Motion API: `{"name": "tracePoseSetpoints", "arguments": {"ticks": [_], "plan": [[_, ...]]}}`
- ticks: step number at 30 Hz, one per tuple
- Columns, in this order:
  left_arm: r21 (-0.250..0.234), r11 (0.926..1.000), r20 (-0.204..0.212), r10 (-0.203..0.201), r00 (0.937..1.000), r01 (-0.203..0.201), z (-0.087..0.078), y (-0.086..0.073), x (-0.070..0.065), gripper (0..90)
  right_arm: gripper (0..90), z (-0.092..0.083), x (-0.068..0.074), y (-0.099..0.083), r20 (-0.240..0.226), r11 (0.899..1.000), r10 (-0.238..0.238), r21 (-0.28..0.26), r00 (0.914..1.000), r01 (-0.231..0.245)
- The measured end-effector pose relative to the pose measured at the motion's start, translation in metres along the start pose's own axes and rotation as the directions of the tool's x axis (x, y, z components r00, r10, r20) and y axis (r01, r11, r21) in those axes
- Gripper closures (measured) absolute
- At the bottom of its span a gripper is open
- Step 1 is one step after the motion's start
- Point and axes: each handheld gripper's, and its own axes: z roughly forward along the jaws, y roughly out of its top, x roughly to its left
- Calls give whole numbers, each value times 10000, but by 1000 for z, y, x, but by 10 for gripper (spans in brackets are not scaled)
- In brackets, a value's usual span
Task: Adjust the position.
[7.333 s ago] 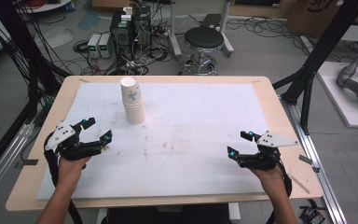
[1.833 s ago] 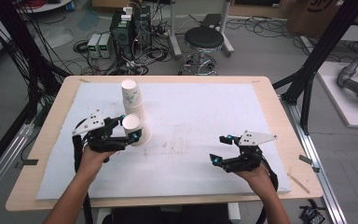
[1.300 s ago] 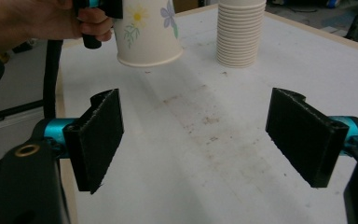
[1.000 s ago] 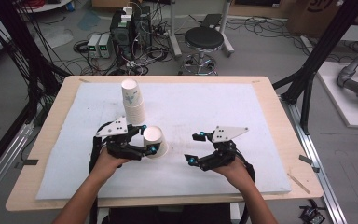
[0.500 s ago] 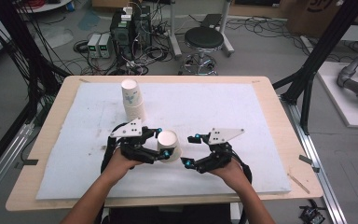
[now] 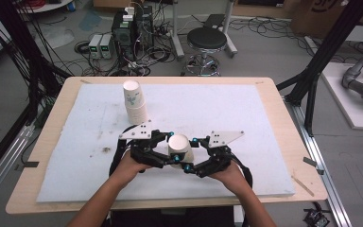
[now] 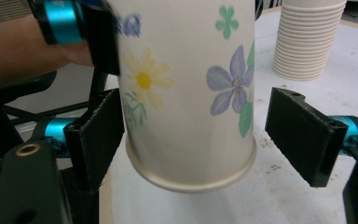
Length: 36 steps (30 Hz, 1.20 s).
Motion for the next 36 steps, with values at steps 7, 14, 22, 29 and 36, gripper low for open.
{"name": "tracePoseSetpoints", "arguments": {"ticks": [7, 14, 22, 29, 36], "plan": [[-138, 9999, 131, -39, 9999, 40, 2, -1, -1, 350, 266, 2, -1, -2, -463, 9999, 119, -69, 9989, -122], [-140, 9996, -162, 251, 9996, -253, 2, 1, -6, 339, 320, 0, -1, -1, -516, 9999, 133, -100, 9986, -139], [110, 9994, -576, 319, 9978, -313, -2, 2, -8, 228, 374, -4, -2, 0, -561, 10000, -35, 50, 9984, 38], [93, 9995, -882, 319, 9956, -312, -15, 6, -4, 225, 384, -5, -2, 0, -461, 9995, -186, 254, 9988, 198], [368, 9991, -761, 256, 9968, -228, -21, 8, -4, 202, 385, -4, -2, 2, -412, 9985, -285, 466, 9987, 304]]}}
